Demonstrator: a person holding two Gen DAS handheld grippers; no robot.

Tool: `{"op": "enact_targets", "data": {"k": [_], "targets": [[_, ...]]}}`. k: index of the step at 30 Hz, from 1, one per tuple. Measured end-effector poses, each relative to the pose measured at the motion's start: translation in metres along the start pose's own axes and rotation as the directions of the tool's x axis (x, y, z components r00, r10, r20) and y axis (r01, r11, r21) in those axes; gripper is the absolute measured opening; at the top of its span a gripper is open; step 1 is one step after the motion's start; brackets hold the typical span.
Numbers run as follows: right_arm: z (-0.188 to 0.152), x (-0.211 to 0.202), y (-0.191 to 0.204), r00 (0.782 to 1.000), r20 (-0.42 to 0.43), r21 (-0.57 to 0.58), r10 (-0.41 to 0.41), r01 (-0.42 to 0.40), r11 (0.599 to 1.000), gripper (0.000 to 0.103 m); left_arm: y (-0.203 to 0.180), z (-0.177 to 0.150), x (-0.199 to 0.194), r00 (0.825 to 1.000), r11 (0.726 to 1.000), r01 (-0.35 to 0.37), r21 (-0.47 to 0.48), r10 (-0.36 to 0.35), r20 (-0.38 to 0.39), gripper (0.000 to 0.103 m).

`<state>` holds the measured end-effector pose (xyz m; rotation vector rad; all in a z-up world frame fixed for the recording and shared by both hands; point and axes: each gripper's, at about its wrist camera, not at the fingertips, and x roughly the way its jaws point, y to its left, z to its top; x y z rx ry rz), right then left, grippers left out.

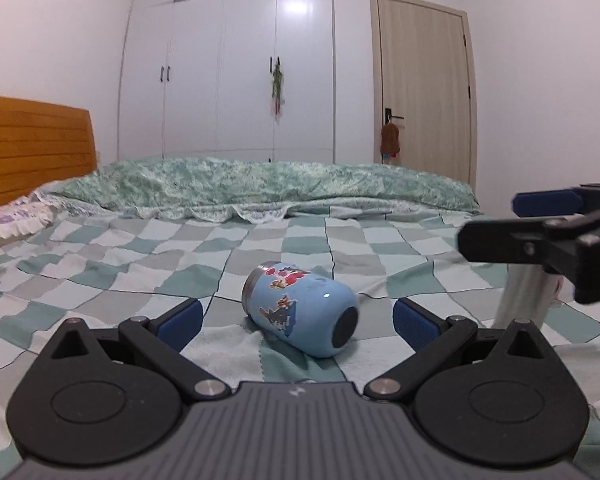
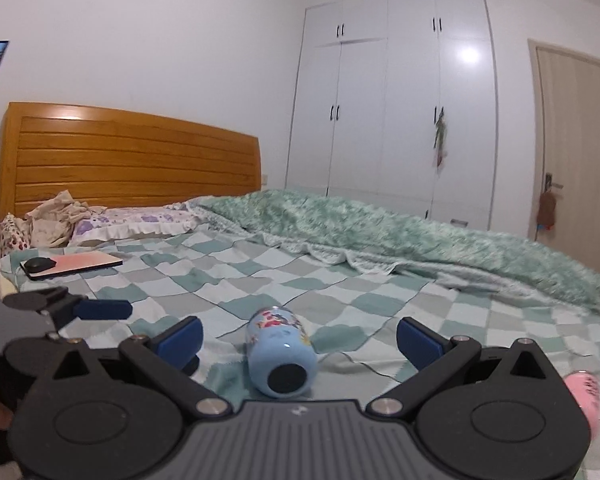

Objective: Flip cup upright
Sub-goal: 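Move the right gripper to the blue sticker cup and close on its body, then lift the blue sticker cup with the right gripper and rotate it upright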

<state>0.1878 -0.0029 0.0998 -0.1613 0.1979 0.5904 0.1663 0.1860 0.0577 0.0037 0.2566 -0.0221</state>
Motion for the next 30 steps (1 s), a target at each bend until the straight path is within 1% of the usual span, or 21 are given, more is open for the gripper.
{"op": "enact_targets", "data": {"k": [4, 10, 13, 15, 19, 24, 27, 28, 30], "targets": [[0.011, 0.044, 0.003, 0.998, -0.056, 0.006, 0.012, -0.012, 1.0, 0.103, 0.013, 0.003, 0.022, 1.0, 1.0, -0.015, 0.021, 0.015, -0.01, 0.103], [0.02, 0.103, 0.003, 0.99, -0.141, 0.043, 0.027, -0.021, 0.999, 0.103, 0.033, 0.005, 0.055, 0.998, 1.0, -0.023, 0.016, 0.024, -0.061, 0.103], [0.02, 0.127, 0.006, 0.983, -0.185, 0.035, 0.024, -0.018, 0.999, 0.103, 0.044, 0.005, 0.072, 0.996, 1.0, -0.027, -0.009, 0.026, -0.088, 0.103], [0.018, 0.143, 0.007, 0.975, -0.221, 0.02, 0.02, -0.016, 1.0, 0.103, 0.053, 0.005, 0.083, 0.993, 0.998, -0.042, -0.037, 0.038, -0.113, 0.103], [0.012, 0.178, 0.006, 0.951, -0.308, 0.017, 0.022, -0.017, 1.0, 0.103, 0.069, 0.004, 0.098, 0.988, 0.995, -0.067, -0.074, 0.055, -0.144, 0.103], [0.007, 0.215, 0.003, 0.921, -0.39, 0.023, 0.026, -0.019, 1.0, 0.101, 0.083, -0.002, 0.117, 0.969, 0.987, -0.136, -0.086, 0.114, -0.22, 0.103], [0.002, 0.234, 0.0, 0.899, -0.435, 0.045, 0.044, -0.027, 0.999, 0.097, 0.087, -0.005, 0.123, 0.961, 0.985, -0.152, -0.081, 0.128, -0.245, 0.103], [0.001, 0.241, -0.003, 0.89, -0.452, 0.064, 0.06, -0.035, 0.997, 0.094, 0.088, -0.006, 0.125, 0.959, 0.984, -0.159, -0.08, 0.134, -0.252, 0.103], [-0.001, 0.25, -0.004, 0.877, -0.472, 0.09, 0.085, -0.048, 0.995, 0.093, 0.089, -0.008, 0.127, 0.955, 0.984, -0.163, -0.077, 0.138, -0.263, 0.103]]}}
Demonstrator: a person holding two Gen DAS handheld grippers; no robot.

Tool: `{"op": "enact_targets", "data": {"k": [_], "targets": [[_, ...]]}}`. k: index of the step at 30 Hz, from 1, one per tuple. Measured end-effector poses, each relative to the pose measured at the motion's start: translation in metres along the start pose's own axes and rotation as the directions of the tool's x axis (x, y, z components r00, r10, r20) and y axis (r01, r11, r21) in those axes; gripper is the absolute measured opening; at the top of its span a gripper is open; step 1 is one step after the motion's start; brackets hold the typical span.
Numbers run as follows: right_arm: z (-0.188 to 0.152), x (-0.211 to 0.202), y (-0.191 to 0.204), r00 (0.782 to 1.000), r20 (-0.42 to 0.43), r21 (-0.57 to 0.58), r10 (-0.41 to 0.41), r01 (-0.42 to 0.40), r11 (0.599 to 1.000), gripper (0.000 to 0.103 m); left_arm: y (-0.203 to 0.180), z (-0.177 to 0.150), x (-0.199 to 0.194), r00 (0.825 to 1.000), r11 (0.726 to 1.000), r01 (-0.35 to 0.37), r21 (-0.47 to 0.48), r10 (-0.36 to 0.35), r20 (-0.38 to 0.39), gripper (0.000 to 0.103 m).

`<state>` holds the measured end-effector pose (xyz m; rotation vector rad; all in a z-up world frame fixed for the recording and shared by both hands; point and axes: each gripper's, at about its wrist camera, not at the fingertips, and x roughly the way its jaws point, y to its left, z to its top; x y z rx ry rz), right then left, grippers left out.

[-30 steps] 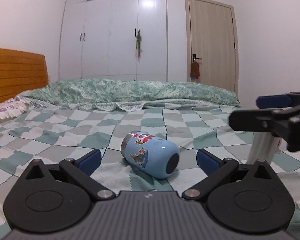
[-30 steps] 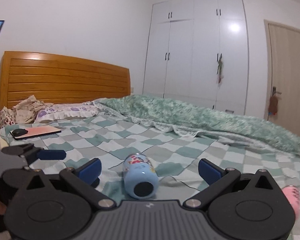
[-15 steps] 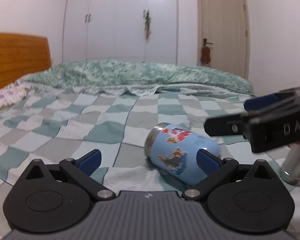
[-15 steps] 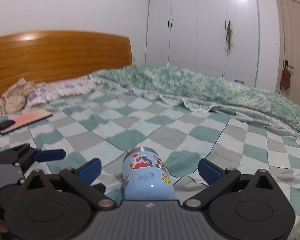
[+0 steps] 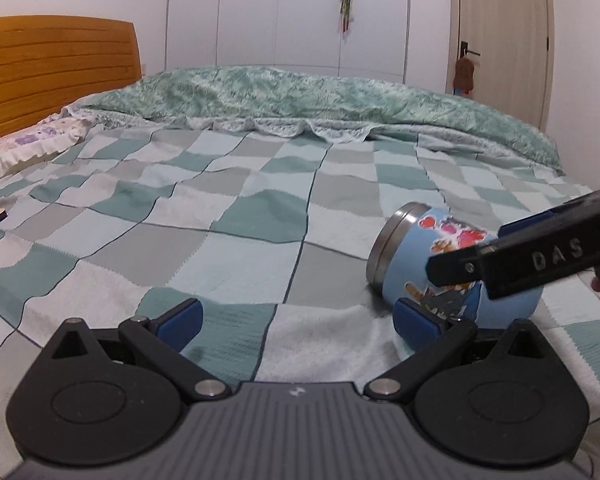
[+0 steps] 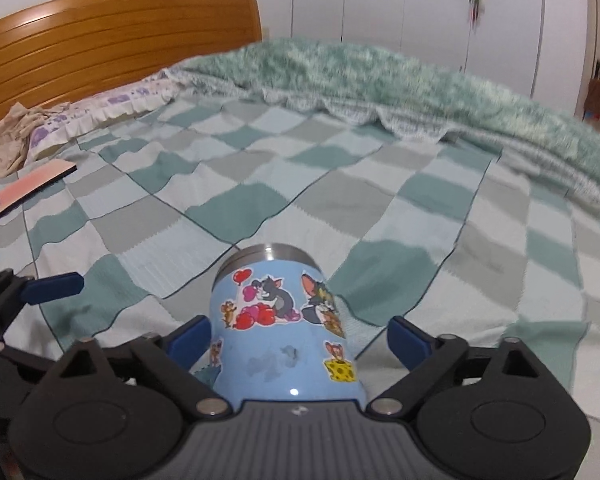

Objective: Flip cup upright
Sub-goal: 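Lift the blue sticker cup with the right gripper and rotate it upright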

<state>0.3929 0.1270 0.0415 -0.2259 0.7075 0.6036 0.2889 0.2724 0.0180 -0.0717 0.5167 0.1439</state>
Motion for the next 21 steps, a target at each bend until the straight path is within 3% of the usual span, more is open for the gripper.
{"op": "enact_targets", "data": {"k": [5, 9, 12, 21], "targets": [[0.003, 0.024, 0.003, 0.995, -0.089, 0.021, 0.044, -0.042, 0.999, 0.087, 0.001, -0.004, 0.004, 0.999, 0.999, -0.04, -0.001, 0.04, -0.027, 0.103], [0.0, 0.034, 0.006, 0.993, -0.119, 0.013, 0.025, -0.024, 1.0, 0.088, 0.001, -0.006, 0.009, 0.997, 0.998, -0.056, 0.001, 0.056, -0.043, 0.103], [-0.002, 0.049, 0.005, 0.982, -0.187, 0.013, 0.025, -0.023, 1.0, 0.088, 0.003, -0.007, 0.011, 0.997, 0.998, -0.063, -0.004, 0.063, -0.052, 0.103], [-0.011, 0.027, 0.002, 0.996, -0.089, 0.037, 0.017, -0.014, 0.999, 0.084, 0.002, -0.006, 0.004, 0.997, 0.998, -0.062, -0.006, 0.062, -0.034, 0.103]]}}
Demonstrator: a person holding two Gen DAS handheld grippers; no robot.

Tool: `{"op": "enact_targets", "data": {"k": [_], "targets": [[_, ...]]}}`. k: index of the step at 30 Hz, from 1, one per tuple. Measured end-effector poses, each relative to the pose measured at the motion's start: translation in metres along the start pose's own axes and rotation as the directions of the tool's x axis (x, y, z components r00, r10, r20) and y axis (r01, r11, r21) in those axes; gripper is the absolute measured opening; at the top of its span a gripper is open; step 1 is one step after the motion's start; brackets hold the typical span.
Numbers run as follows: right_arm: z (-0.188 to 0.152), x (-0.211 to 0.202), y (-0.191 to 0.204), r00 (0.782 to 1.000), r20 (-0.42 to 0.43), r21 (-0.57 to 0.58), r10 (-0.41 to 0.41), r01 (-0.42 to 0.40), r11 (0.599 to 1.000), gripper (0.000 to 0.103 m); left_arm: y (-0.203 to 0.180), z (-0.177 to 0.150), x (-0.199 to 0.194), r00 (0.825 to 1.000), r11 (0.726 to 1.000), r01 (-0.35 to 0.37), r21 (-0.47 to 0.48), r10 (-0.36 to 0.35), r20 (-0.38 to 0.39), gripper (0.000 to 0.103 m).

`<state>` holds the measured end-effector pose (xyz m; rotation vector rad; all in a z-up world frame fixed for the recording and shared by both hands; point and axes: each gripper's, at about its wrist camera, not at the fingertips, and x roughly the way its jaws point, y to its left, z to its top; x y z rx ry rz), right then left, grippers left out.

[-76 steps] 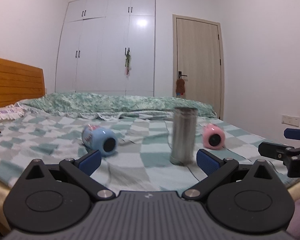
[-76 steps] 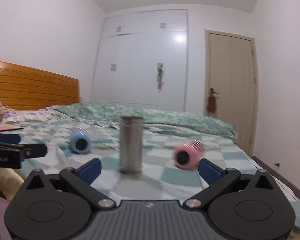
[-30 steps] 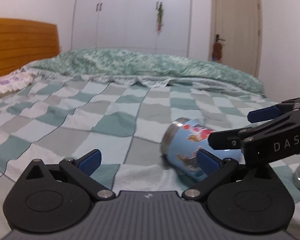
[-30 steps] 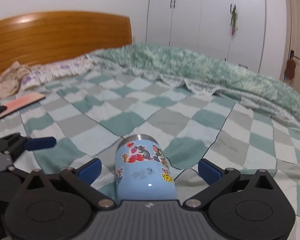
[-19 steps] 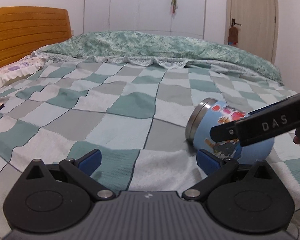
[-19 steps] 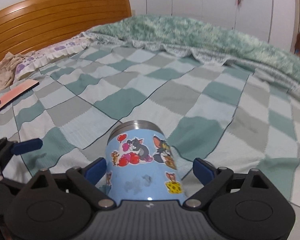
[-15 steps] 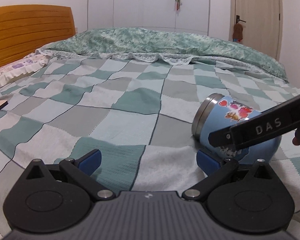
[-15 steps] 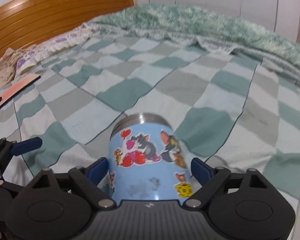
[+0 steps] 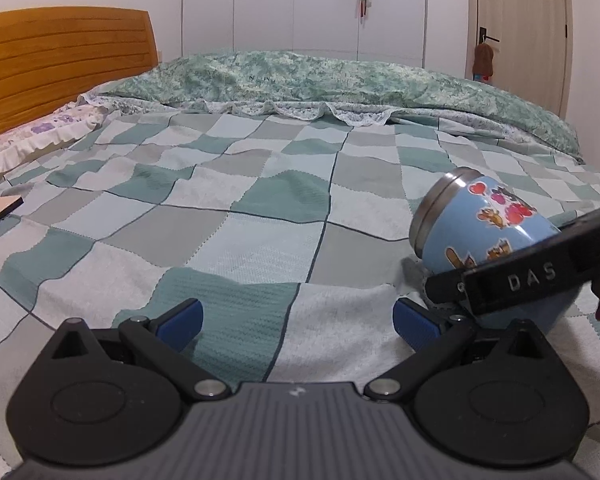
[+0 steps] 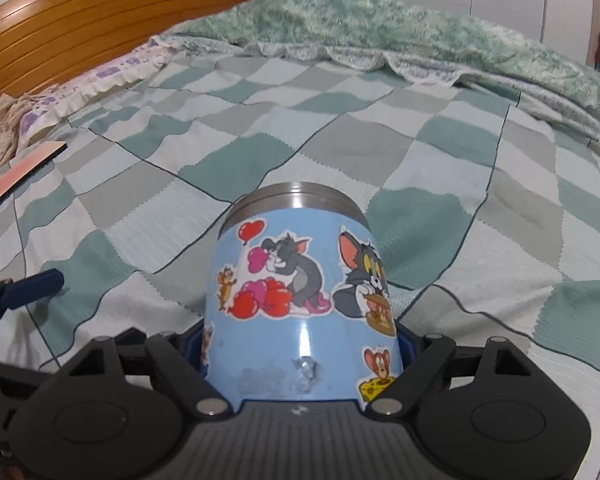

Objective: Flip cup upright
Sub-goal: 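Lift the blue sticker cup with the right gripper and rotate it upright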

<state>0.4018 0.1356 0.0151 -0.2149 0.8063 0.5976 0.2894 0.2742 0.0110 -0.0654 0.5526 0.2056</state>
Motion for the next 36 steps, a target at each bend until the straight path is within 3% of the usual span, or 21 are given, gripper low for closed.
{"op": "enact_targets", "data": {"k": [8, 16, 28, 36], "targets": [[-0.008, -0.042, 0.005, 0.999, 0.032, 0.003, 0.016, -0.016, 1.0, 0.084, -0.011, -0.001, -0.029, 1.0, 1.0, 0.022, 0.01, -0.023, 0.015, 0.103], [-0.034, -0.112, 0.016, 0.997, 0.075, 0.005, -0.004, 0.003, 1.0, 0.084, -0.027, -0.011, -0.086, 0.997, 0.998, 0.067, 0.017, -0.067, 0.041, 0.103], [-0.115, -0.214, 0.02, 0.992, 0.112, 0.065, -0.053, 0.046, 0.997, 0.084, -0.055, -0.045, -0.173, 0.992, 0.991, 0.116, 0.061, -0.119, 0.041, 0.103], [-0.174, -0.241, 0.006, 0.992, 0.082, 0.134, -0.095, 0.083, 0.987, 0.084, -0.071, -0.072, -0.209, 0.992, 0.988, 0.122, 0.094, -0.125, 0.023, 0.103]]}}
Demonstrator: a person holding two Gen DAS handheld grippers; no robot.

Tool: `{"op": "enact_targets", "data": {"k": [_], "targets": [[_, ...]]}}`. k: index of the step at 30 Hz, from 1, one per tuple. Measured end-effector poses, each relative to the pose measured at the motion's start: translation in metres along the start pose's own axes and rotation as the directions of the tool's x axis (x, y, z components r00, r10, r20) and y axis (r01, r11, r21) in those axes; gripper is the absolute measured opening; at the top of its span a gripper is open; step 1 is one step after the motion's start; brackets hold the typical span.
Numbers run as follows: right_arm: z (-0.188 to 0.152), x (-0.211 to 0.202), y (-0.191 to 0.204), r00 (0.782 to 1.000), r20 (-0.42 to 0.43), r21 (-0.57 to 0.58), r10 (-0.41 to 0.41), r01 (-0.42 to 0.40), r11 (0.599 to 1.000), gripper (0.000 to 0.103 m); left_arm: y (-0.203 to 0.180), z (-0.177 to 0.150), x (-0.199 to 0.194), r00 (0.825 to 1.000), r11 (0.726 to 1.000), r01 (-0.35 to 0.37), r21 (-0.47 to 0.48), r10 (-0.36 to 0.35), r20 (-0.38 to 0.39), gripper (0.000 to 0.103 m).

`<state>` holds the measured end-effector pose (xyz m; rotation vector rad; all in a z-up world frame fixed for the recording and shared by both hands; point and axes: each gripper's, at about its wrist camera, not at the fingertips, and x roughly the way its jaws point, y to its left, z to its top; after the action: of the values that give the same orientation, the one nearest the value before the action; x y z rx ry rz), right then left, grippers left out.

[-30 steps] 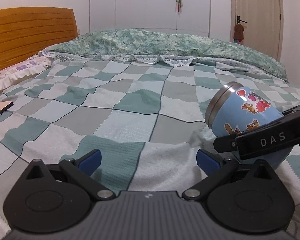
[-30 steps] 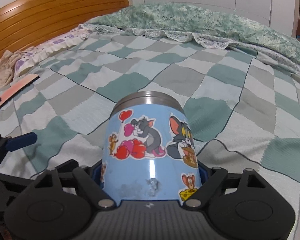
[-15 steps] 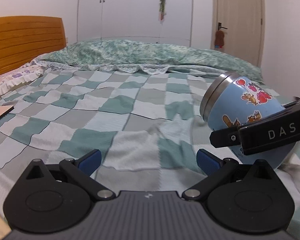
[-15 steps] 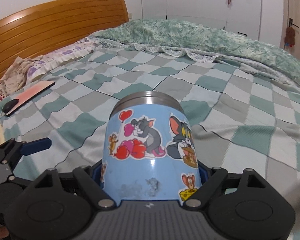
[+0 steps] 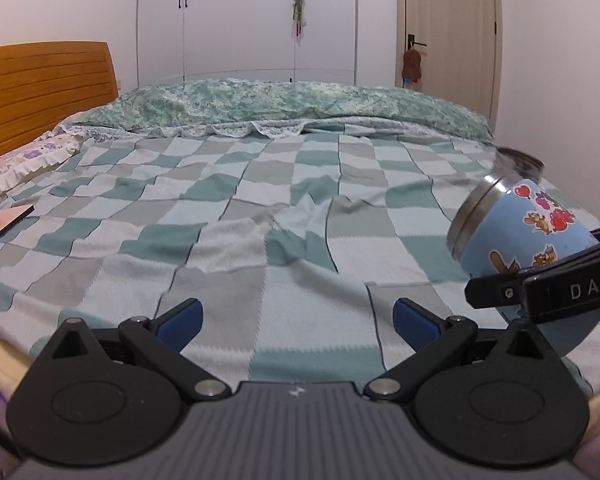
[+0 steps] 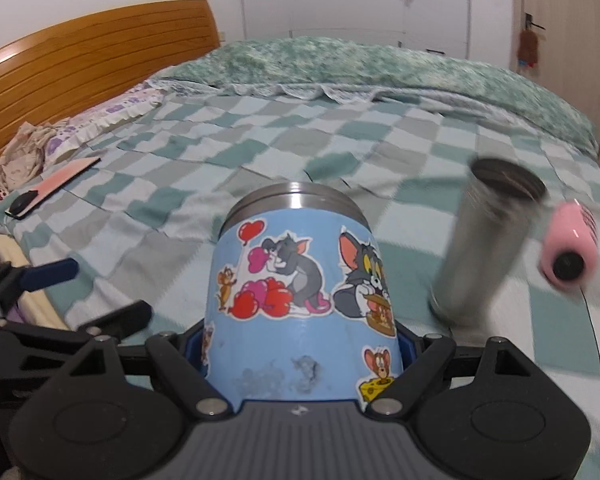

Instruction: Flip cup upright

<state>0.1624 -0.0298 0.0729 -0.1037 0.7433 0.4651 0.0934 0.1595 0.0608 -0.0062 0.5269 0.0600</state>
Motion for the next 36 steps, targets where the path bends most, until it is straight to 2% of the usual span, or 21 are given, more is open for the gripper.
{"op": "enact_targets", "data": {"k": [7, 15, 19, 23, 28, 36], "targets": [[-0.031, 0.006, -0.012, 0.999, -0.045, 0.075, -0.017, 0.02, 0.997, 0.084, -0.008, -0.017, -0.006, 0.999, 1.0, -0.02, 0.011, 0.02, -0.036, 0.103], [-0.044, 0.039, -0.004, 0.99, -0.133, 0.17, -0.05, 0.073, 0.983, 0.085, -0.008, -0.026, -0.005, 0.997, 0.998, -0.062, -0.002, 0.062, -0.049, 0.103], [-0.045, 0.033, -0.01, 0.995, -0.097, 0.193, -0.021, 0.04, 0.98, 0.084, -0.011, -0.029, -0.009, 0.996, 0.998, -0.069, 0.007, 0.069, -0.059, 0.103], [-0.038, 0.008, -0.019, 1.0, -0.016, 0.165, 0.009, -0.007, 0.986, 0.099, -0.019, -0.026, -0.019, 0.997, 0.998, -0.063, 0.01, 0.063, -0.048, 0.103], [-0.038, -0.028, -0.051, 0.996, 0.084, 0.101, 0.037, -0.046, 0.994, 0.103, -0.042, -0.015, -0.029, 0.998, 0.998, -0.056, 0.017, 0.057, -0.034, 0.103], [-0.048, -0.047, -0.109, 0.994, 0.107, 0.039, 0.022, -0.026, 0.999, 0.103, -0.104, 0.009, -0.024, 0.998, 1.0, -0.02, 0.022, 0.021, -0.062, 0.103]]}}
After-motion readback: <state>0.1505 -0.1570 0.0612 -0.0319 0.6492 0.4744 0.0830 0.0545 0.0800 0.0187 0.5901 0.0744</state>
